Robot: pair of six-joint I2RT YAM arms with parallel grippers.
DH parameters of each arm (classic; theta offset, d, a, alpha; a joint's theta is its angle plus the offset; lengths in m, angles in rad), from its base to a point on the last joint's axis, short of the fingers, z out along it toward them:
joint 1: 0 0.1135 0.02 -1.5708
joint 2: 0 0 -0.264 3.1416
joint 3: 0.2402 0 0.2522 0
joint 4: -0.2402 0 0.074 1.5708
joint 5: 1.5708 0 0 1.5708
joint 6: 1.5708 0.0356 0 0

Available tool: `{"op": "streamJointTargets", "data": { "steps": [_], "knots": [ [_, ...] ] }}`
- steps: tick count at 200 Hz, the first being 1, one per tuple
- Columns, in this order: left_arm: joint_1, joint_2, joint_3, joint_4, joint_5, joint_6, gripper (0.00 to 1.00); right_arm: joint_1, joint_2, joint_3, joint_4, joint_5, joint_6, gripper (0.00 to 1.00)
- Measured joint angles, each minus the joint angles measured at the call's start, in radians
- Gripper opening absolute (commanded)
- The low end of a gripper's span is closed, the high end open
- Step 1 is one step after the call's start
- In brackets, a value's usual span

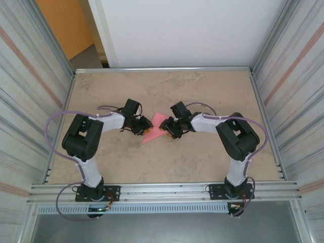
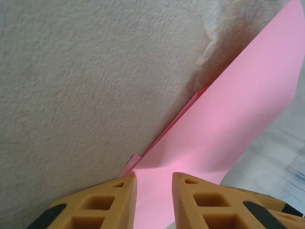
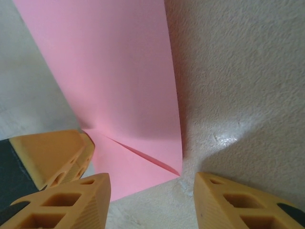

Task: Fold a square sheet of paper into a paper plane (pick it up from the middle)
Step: Fold the wing for the fifth time at the center of the table.

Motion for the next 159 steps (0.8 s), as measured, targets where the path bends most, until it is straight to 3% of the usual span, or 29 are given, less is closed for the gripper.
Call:
{"op": "streamJointTargets", "data": {
  "steps": [79,159],
  "knots": [
    [0.000,0.000,-0.001,0.001,0.000,0.000,0.28,0.009,0.027,0.023,0.040,-0.035,0.000,0.41],
    [0.001,-0.002,-0.001,0.001,0.000,0.000,0.29,0.008,0.028,0.011,0.126,-0.059,0.022,0.28]
  ]
}}
